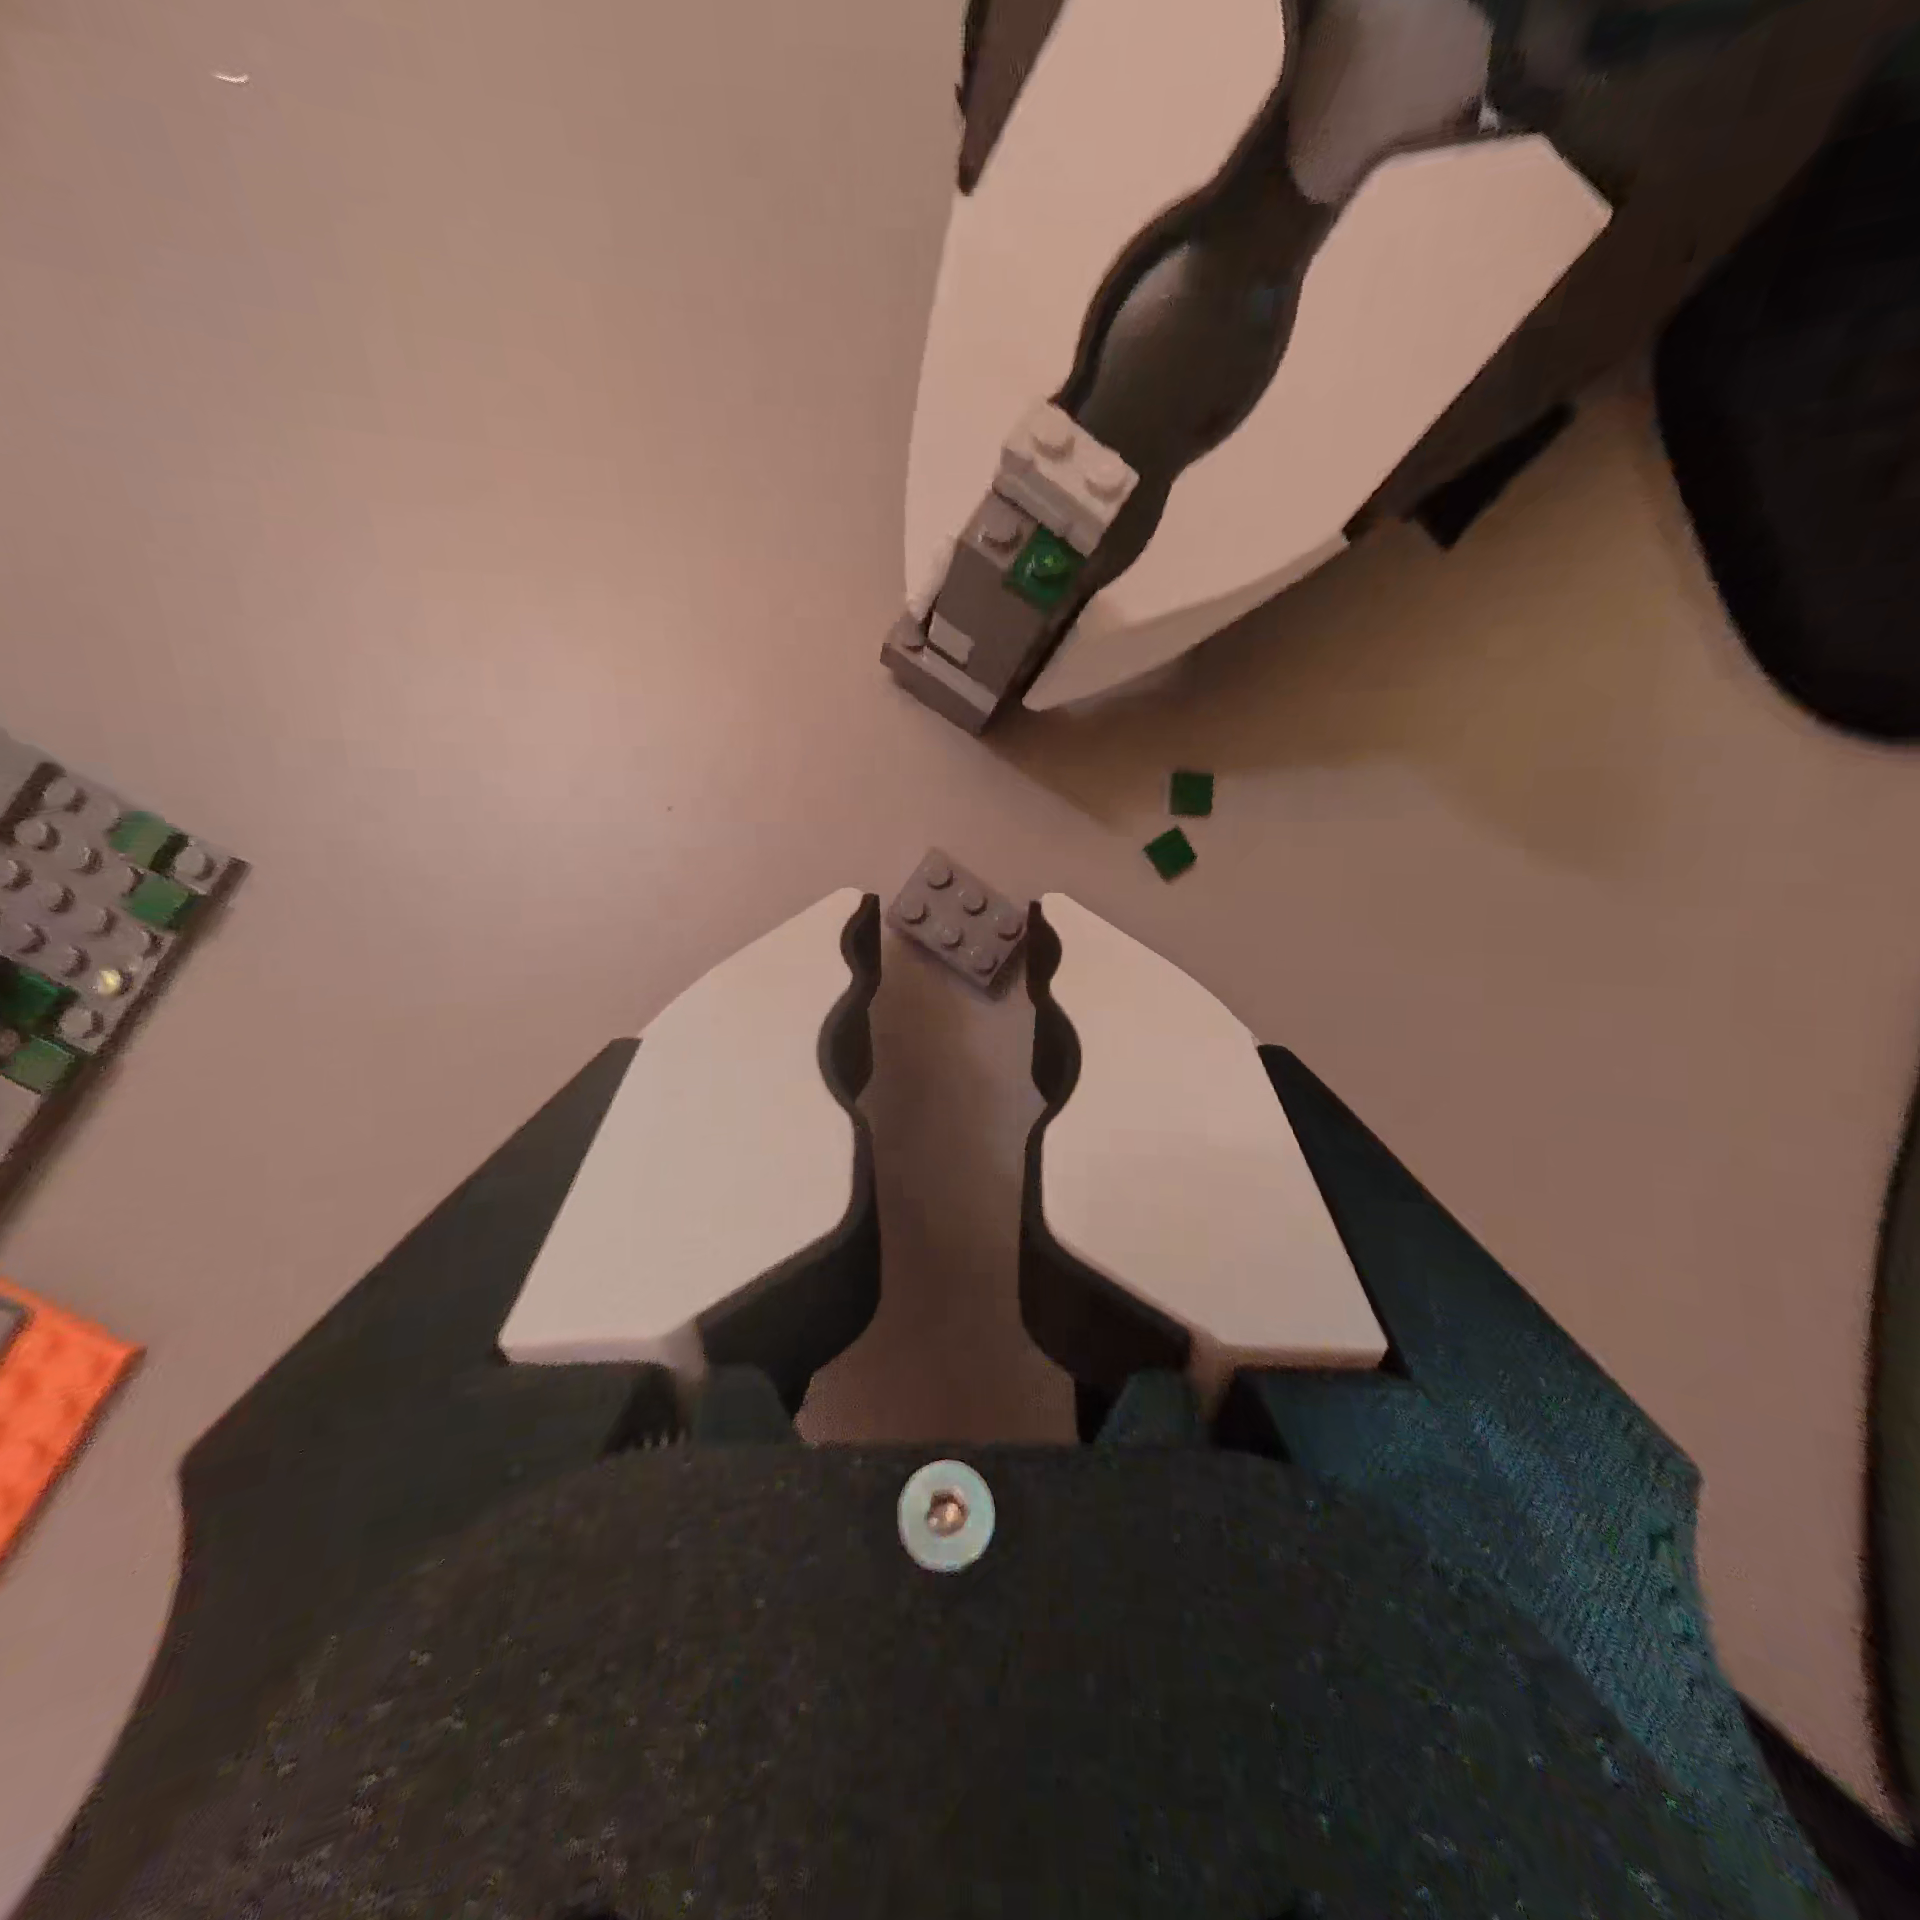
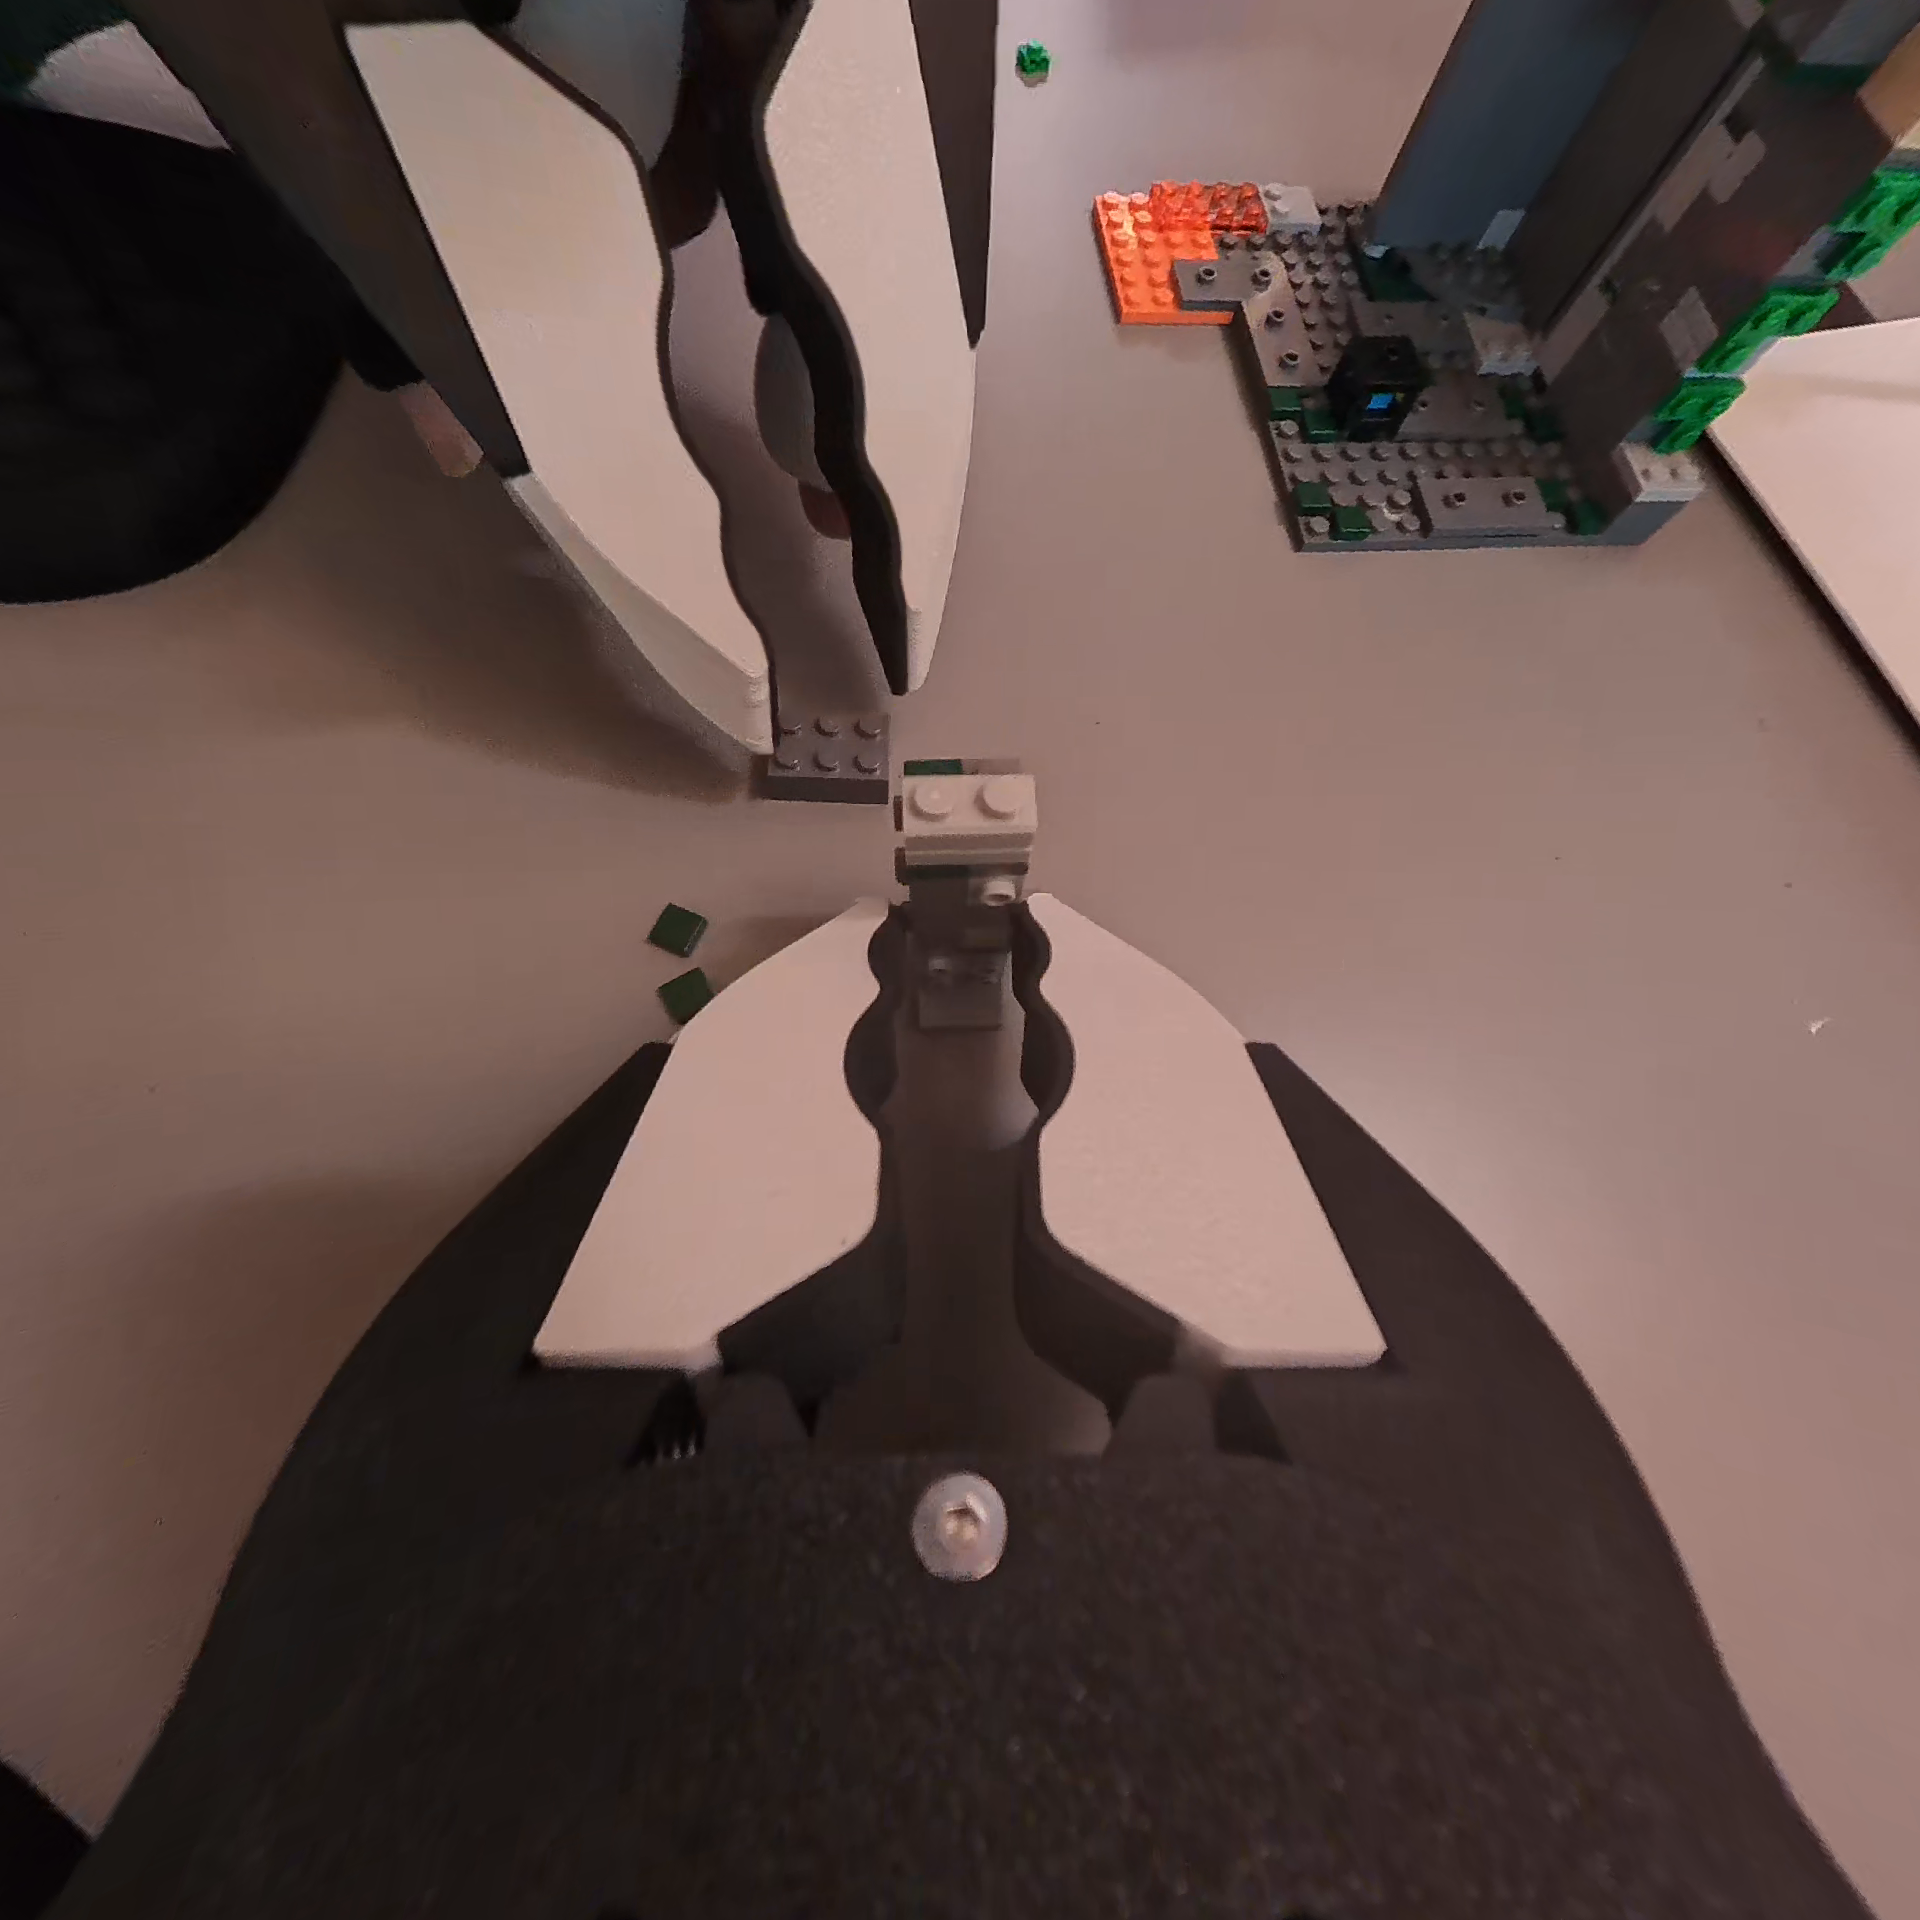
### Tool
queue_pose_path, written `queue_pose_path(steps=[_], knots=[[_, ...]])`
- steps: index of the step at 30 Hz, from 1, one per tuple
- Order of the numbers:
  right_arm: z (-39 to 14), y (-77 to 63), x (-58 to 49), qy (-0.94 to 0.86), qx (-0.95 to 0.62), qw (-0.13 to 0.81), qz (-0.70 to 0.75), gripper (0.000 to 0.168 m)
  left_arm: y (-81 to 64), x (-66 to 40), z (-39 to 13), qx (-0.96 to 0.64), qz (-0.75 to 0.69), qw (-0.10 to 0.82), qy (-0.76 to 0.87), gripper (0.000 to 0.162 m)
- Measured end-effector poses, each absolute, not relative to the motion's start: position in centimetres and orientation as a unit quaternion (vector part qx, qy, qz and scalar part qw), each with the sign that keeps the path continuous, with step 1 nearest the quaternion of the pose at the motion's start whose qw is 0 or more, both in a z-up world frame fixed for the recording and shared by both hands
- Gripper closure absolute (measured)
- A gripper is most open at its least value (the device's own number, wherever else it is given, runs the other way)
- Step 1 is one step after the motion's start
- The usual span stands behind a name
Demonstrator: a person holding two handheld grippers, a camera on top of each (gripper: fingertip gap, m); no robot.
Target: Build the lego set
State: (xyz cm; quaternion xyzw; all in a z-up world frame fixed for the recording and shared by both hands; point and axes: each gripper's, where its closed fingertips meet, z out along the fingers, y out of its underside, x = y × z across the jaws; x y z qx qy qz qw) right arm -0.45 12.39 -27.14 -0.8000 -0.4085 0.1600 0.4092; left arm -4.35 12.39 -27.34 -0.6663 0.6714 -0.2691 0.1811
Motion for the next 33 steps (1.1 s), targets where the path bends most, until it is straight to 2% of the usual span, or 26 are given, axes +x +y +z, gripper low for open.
queue_pose_path(steps=[7,10,24,33], knots=[[-27.1,12.3,-0.4,-0.403,-0.801,0.412,0.165,0.149,12.6,-4.2,-27.9,-0.715,-0.249,0.189,0.626,0.129],[-27.1,12.3,-0.4,-0.402,-0.801,0.412,0.164,0.149,12.2,-4.1,-28.5,-0.723,-0.250,0.178,0.618,0.131],[-27.1,11.8,-0.2,-0.401,-0.802,0.410,0.167,0.149,13.7,-7.2,-28.5,-0.659,-0.164,0.171,0.714,0.134],[-27.2,11.8,-0.2,-0.398,-0.802,0.410,0.172,0.149,15.7,-9.5,-28.1,-0.668,-0.127,0.163,0.715,0.133]])
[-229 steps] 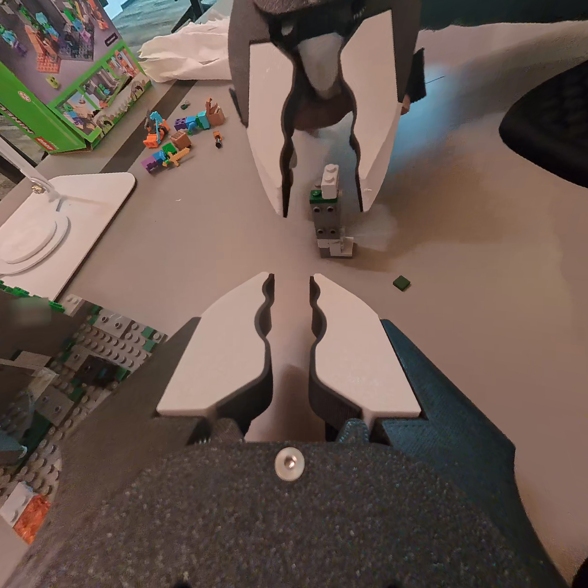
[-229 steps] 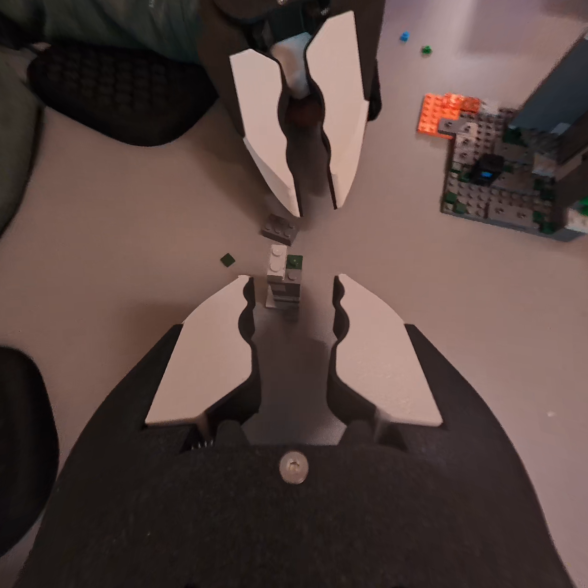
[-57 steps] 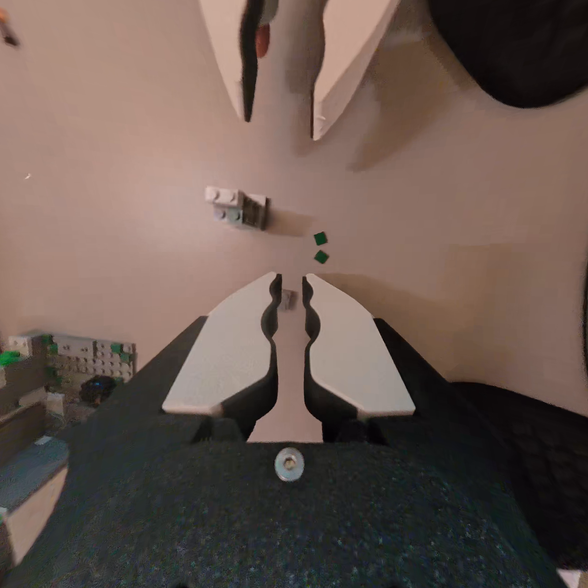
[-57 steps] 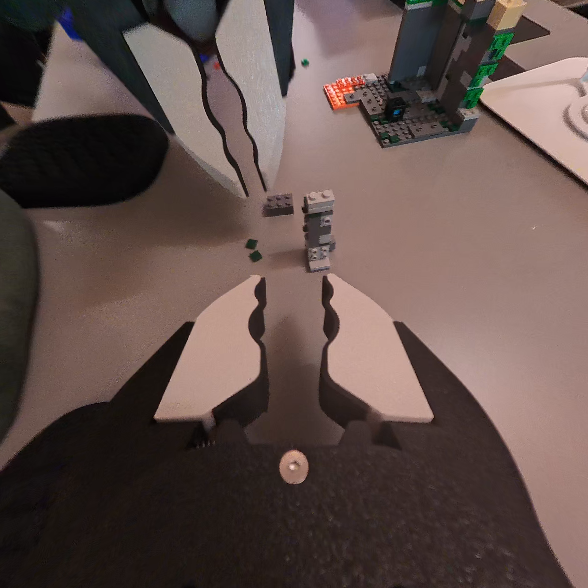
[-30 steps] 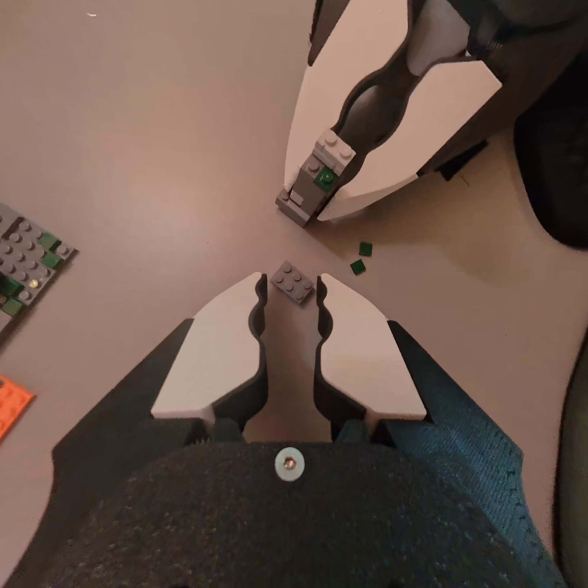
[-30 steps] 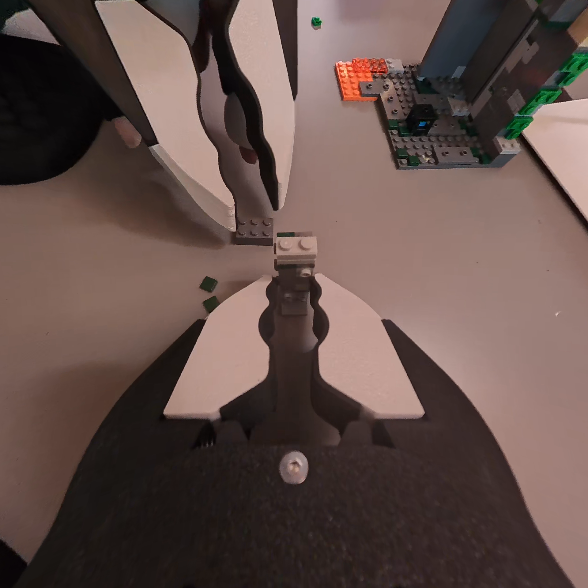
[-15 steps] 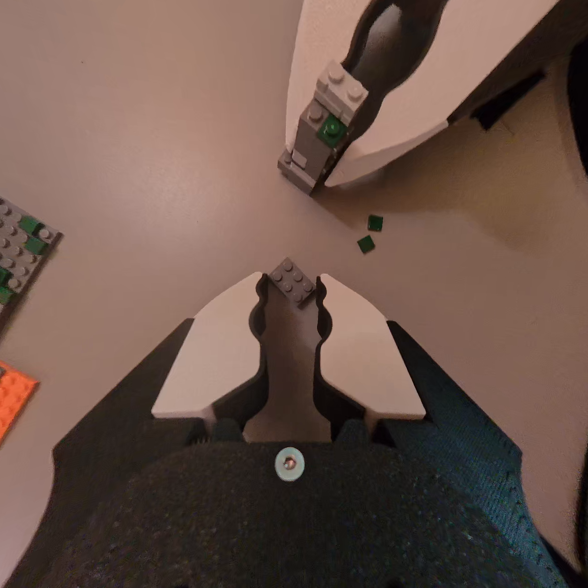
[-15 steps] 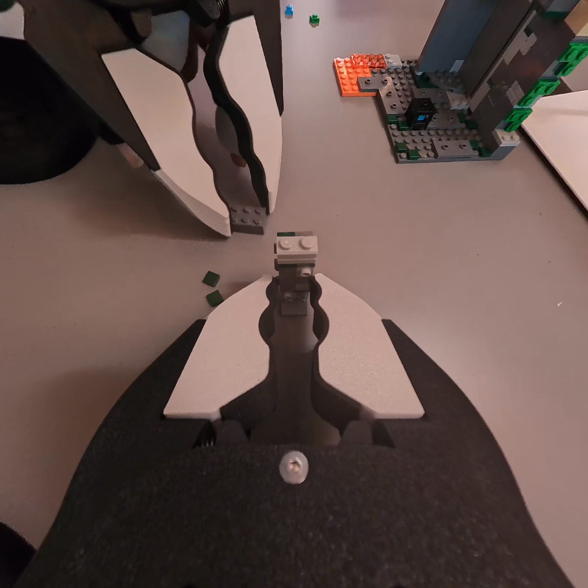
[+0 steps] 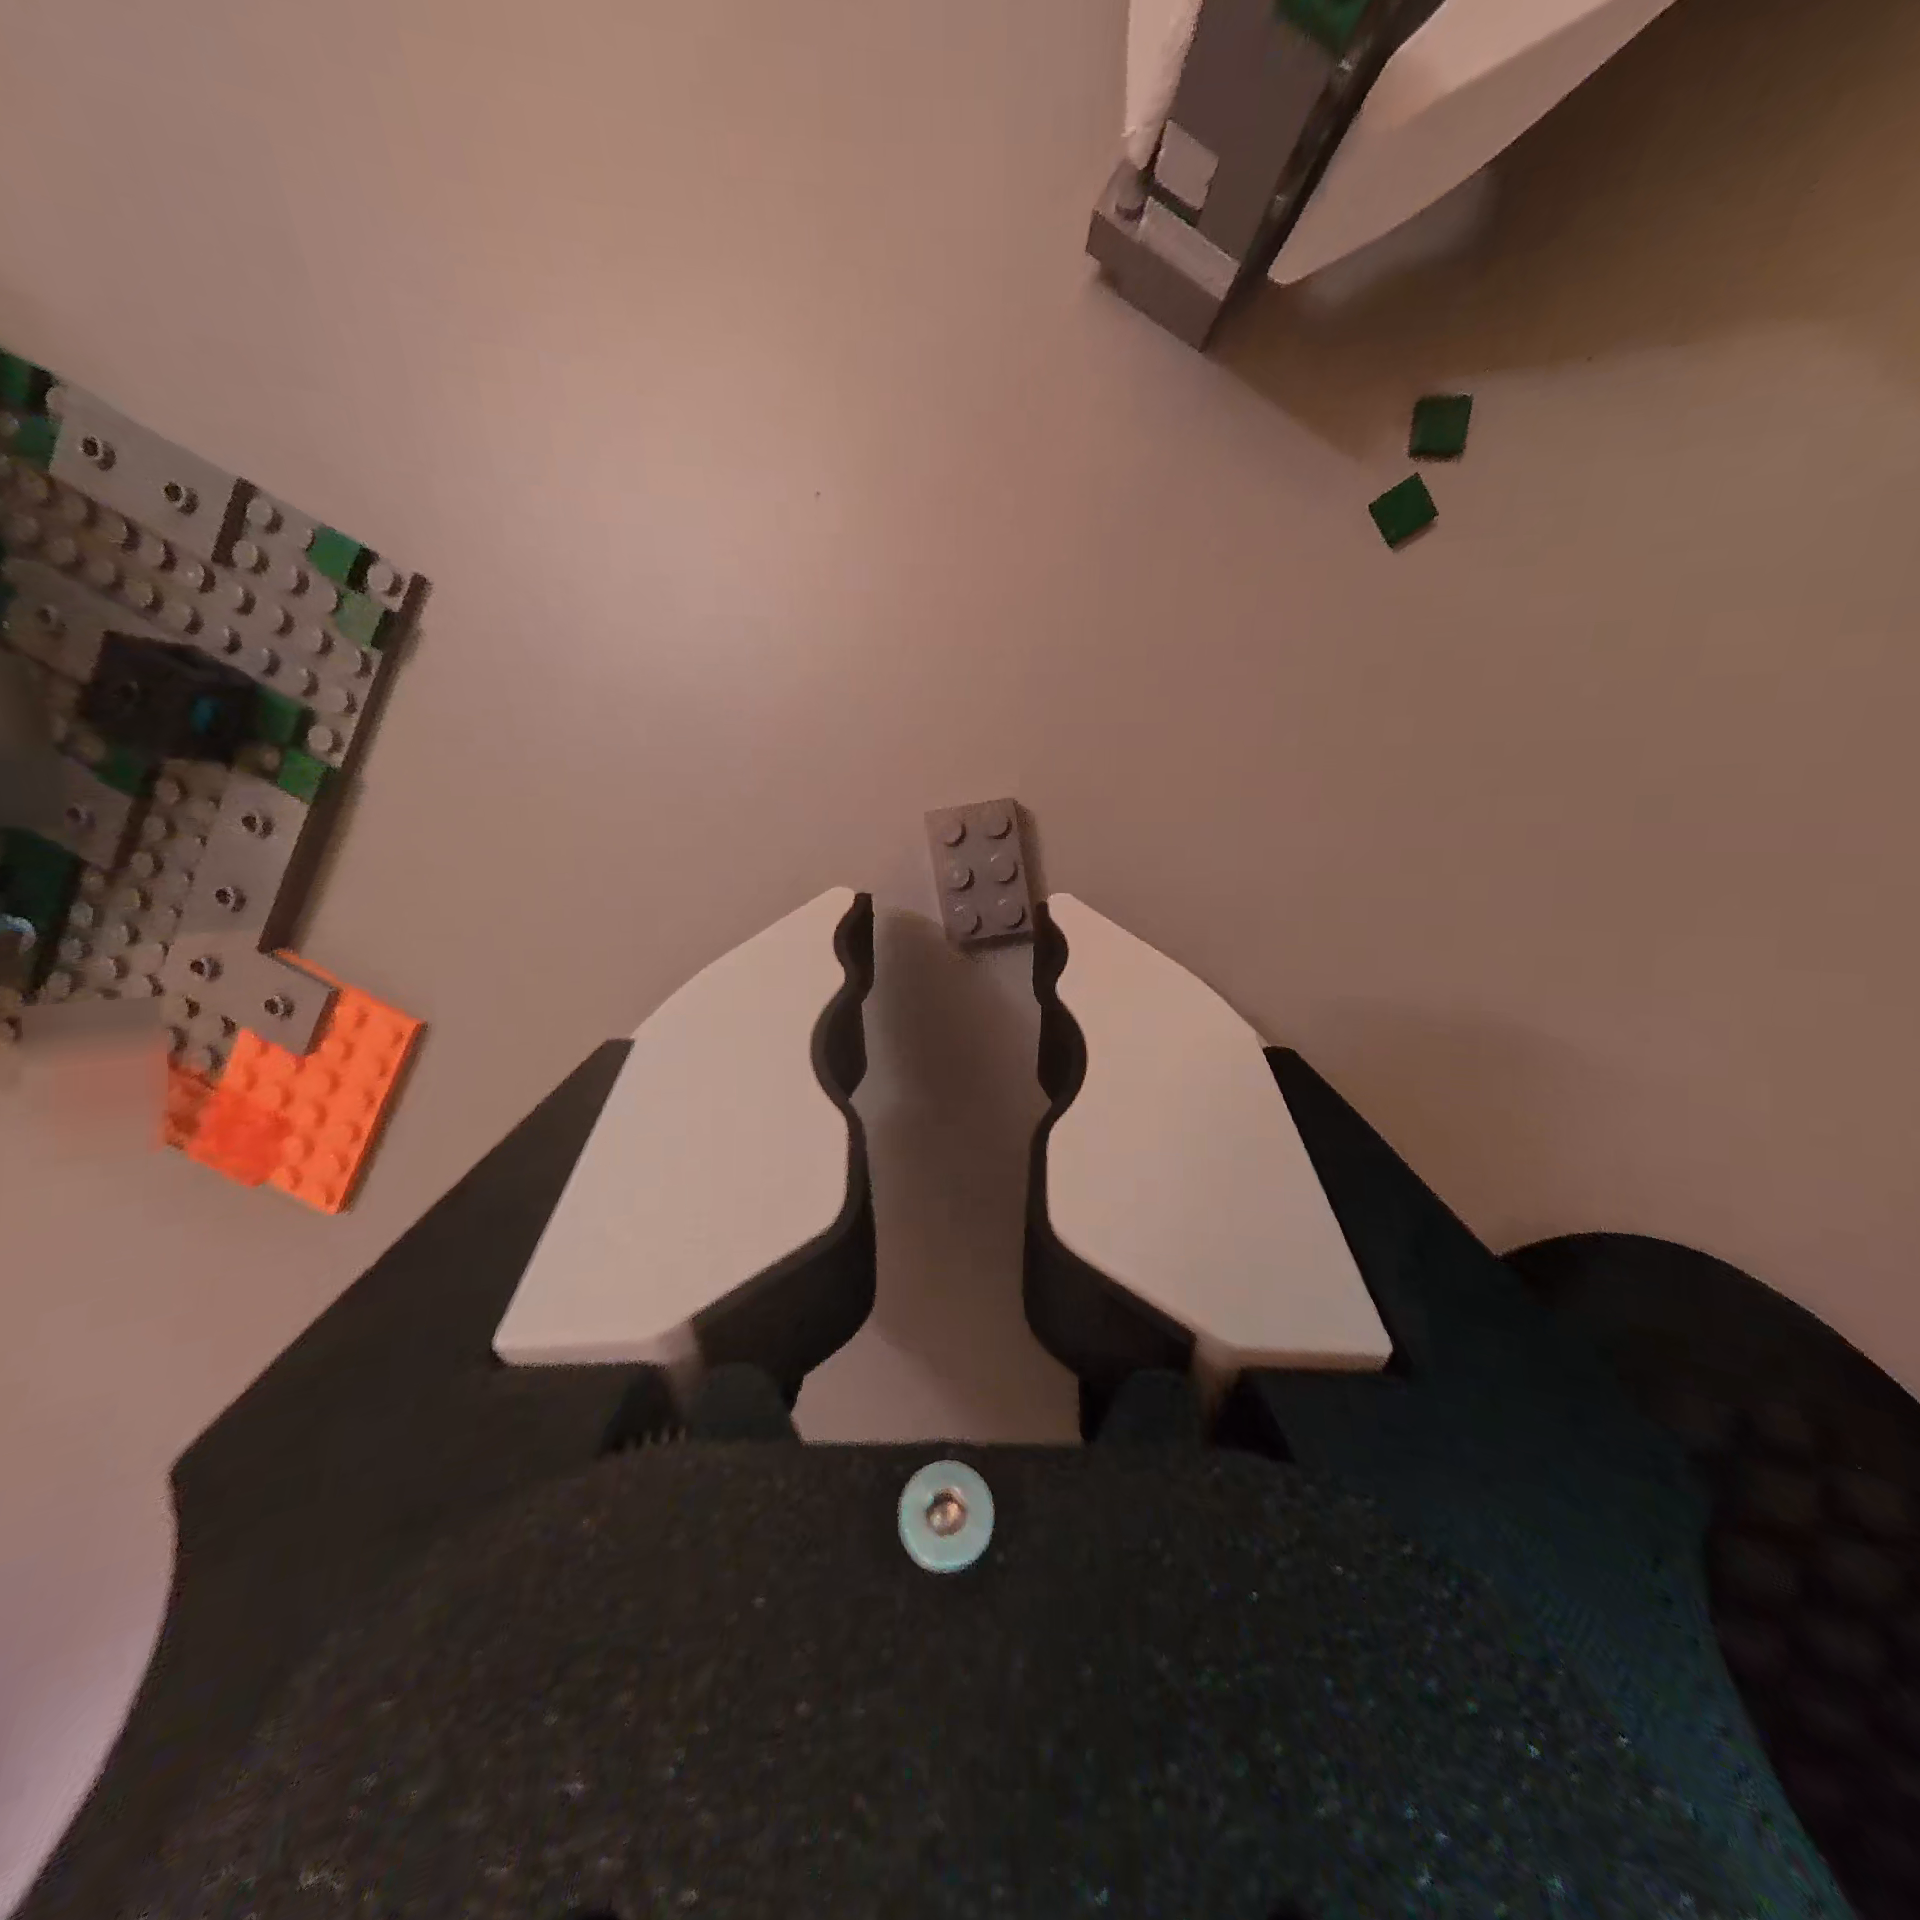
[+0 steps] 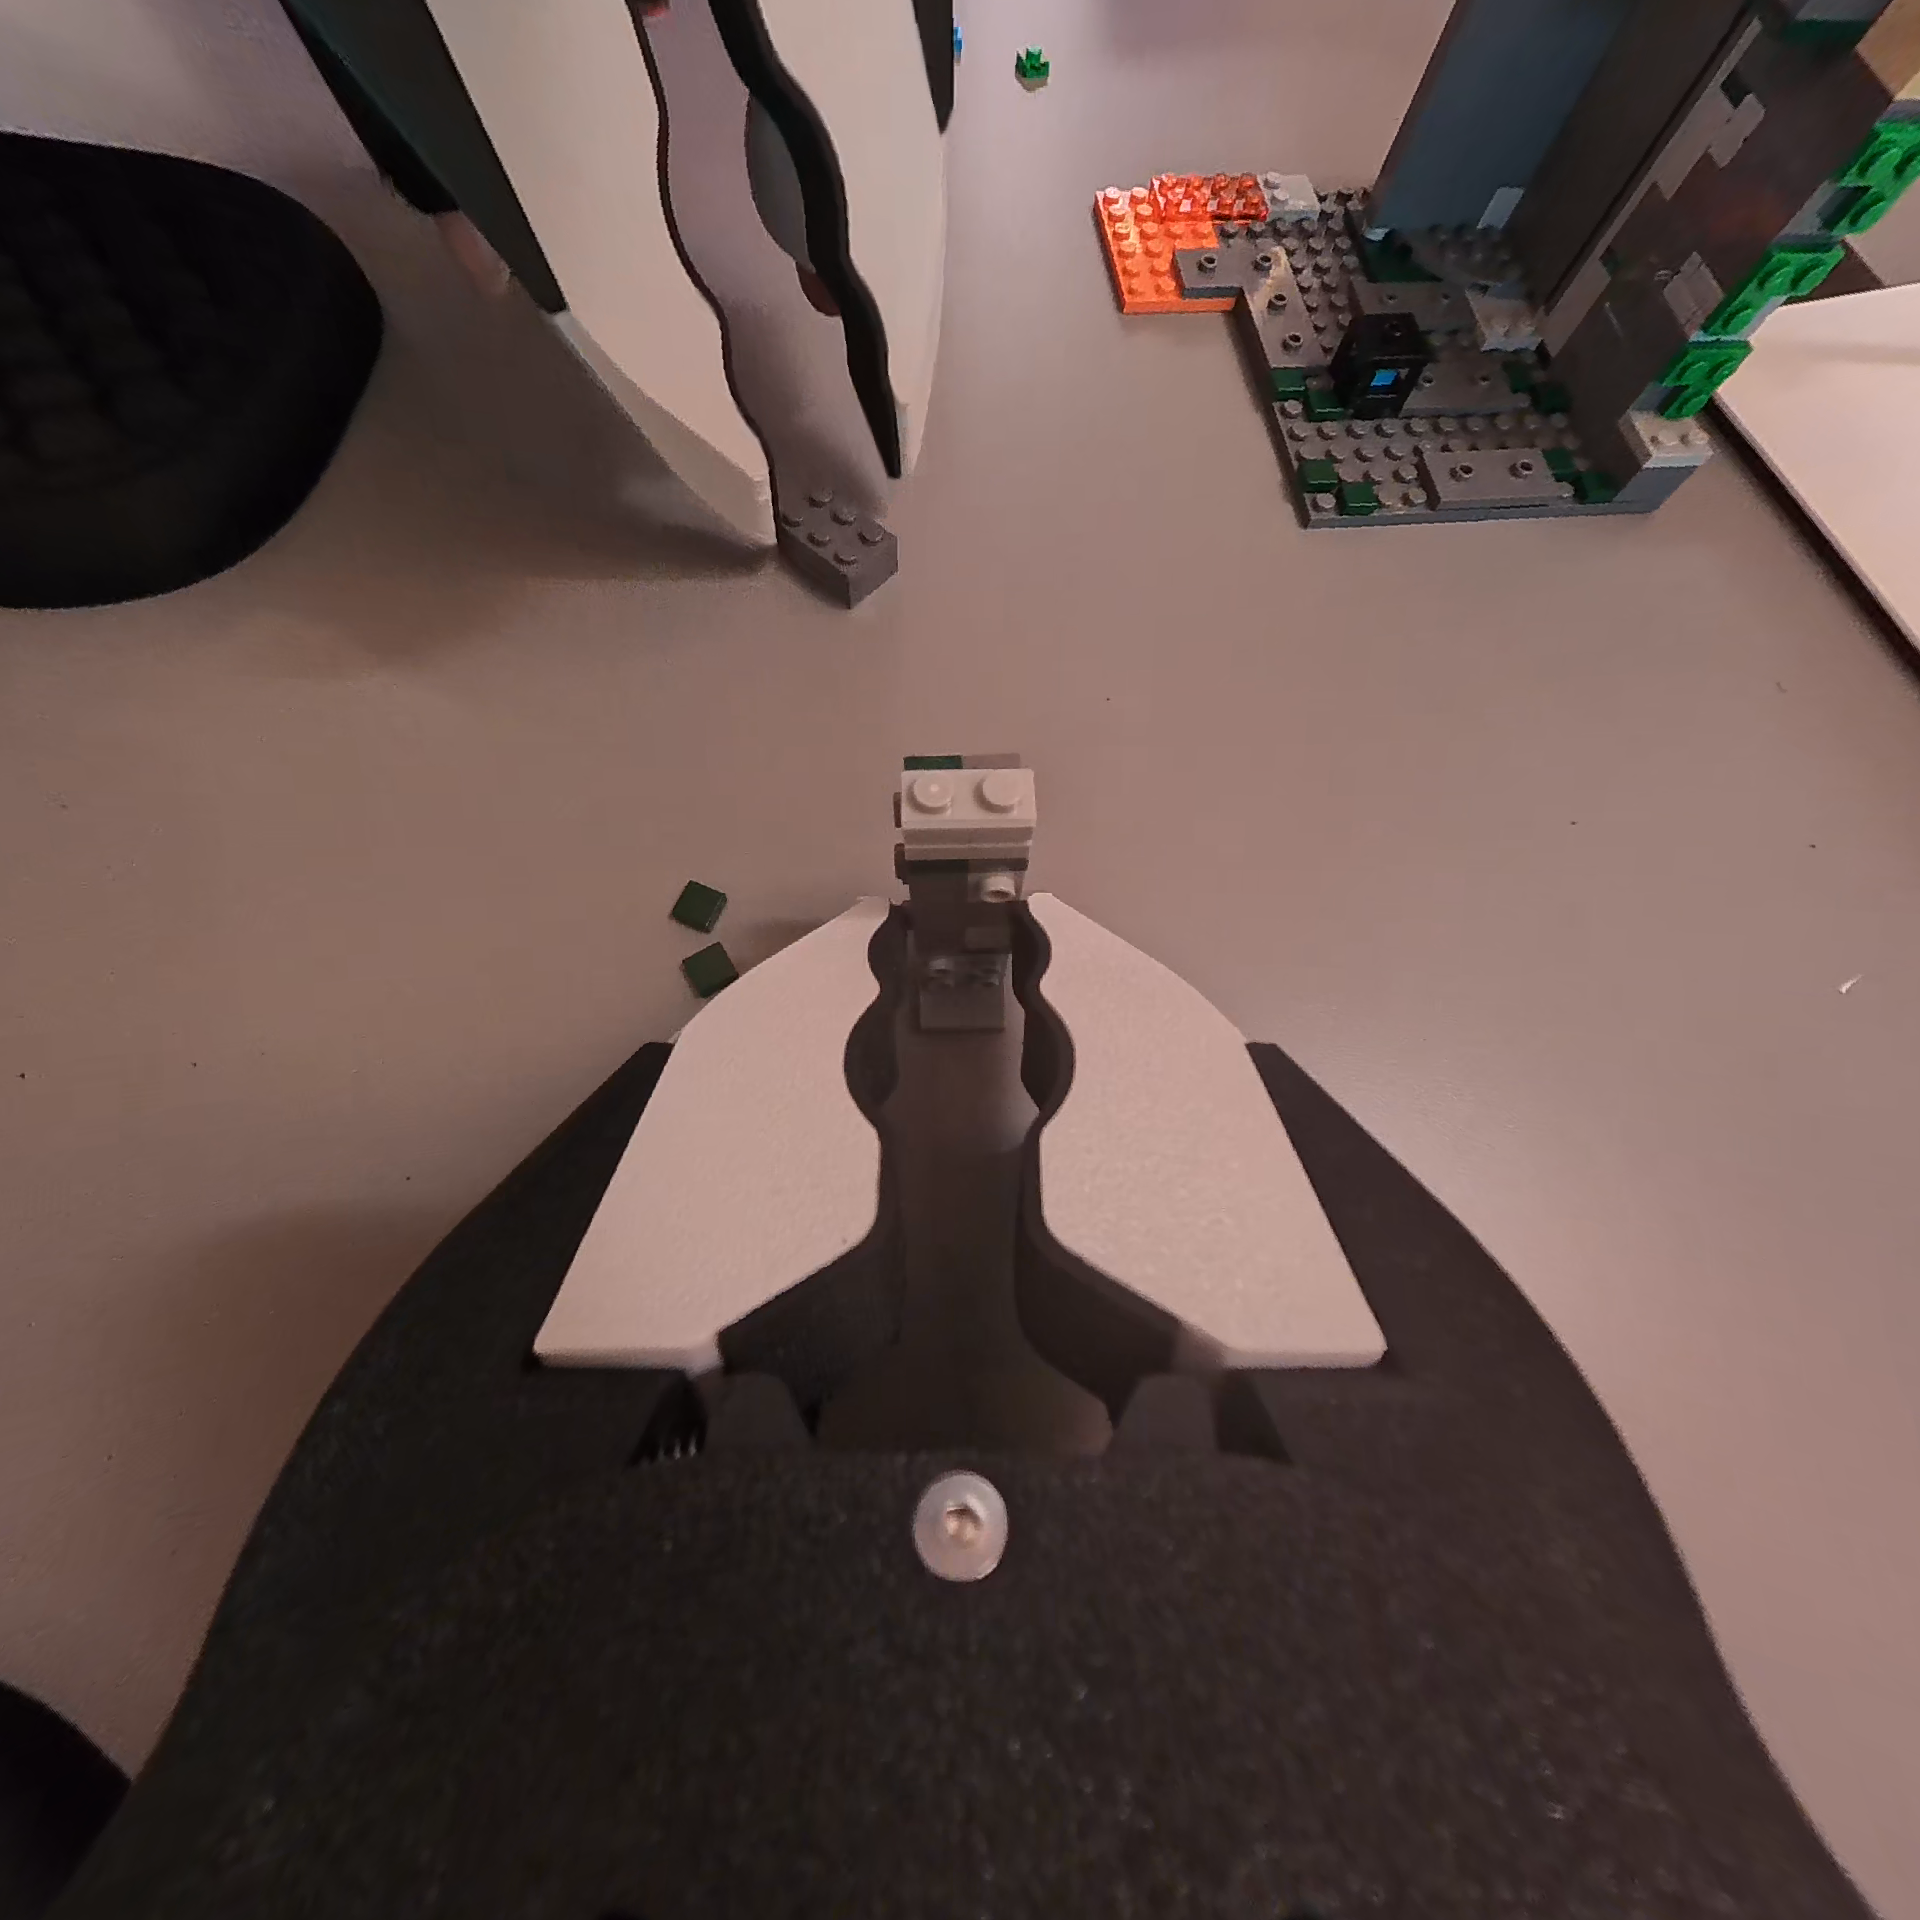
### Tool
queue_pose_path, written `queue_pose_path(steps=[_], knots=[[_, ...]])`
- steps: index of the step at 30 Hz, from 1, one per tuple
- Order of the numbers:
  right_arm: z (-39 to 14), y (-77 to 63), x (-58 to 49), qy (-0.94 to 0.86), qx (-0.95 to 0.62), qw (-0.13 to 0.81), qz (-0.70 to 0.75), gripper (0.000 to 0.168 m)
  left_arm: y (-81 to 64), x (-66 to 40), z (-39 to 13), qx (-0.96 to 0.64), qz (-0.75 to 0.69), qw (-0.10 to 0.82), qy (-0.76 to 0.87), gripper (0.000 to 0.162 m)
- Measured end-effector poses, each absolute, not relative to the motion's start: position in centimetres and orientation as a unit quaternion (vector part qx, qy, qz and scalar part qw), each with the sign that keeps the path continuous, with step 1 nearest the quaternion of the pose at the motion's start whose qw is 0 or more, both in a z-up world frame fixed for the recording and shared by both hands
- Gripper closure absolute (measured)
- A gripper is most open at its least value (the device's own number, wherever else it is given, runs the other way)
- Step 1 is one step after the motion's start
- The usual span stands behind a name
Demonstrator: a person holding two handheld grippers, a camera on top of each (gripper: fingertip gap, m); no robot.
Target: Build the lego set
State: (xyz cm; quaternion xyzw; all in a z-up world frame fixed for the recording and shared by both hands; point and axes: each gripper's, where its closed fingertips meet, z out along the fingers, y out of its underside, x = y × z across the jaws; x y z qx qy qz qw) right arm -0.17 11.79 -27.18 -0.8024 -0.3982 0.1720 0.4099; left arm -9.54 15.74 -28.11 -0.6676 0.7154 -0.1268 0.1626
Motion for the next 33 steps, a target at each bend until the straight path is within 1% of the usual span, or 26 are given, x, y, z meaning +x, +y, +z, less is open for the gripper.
queue_pose_path(steps=[3,9,11,12,15,19,25,29,33], knots=[[-27.2,11.8,-0.2,-0.398,-0.803,0.409,0.173,0.149,15.6,-9.6,-28.0,-0.682,-0.143,0.161,0.699,0.135],[-27.3,11.7,-0.3,-0.401,-0.801,0.408,0.175,0.149,15.1,-9.2,-28.5,-0.685,-0.161,0.162,0.692,0.134],[-27.3,11.6,-0.4,-0.403,-0.800,0.408,0.175,0.149,15.1,-9.1,-28.9,-0.684,-0.158,0.162,0.694,0.138],[-27.3,11.6,-0.4,-0.405,-0.799,0.408,0.176,0.149,15.1,-8.9,-28.9,-0.679,-0.161,0.167,0.697,0.144],[-27.3,11.4,-0.7,-0.414,-0.793,0.408,0.182,0.149,14.6,-8.5,-28.8,-0.648,-0.165,0.178,0.722,0.146],[-27.3,10.7,-1.5,-0.445,-0.776,0.396,0.207,0.150,12.6,-7.6,-27.6,-0.609,-0.218,0.174,0.742,0.146],[-27.3,9.8,-2.7,-0.491,-0.750,0.372,0.243,0.149,10.5,-5.9,-24.4,-0.566,-0.262,0.170,0.763,0.146],[-27.3,10.0,-2.9,-0.498,-0.746,0.367,0.244,0.149,10.0,-4.5,-22.8,-0.549,-0.263,0.171,0.774,0.146],[-27.3,10.0,-3.0,-0.497,-0.746,0.370,0.244,0.150,9.9,-3.4,-22.7,-0.539,-0.250,0.167,0.787,0.146]])
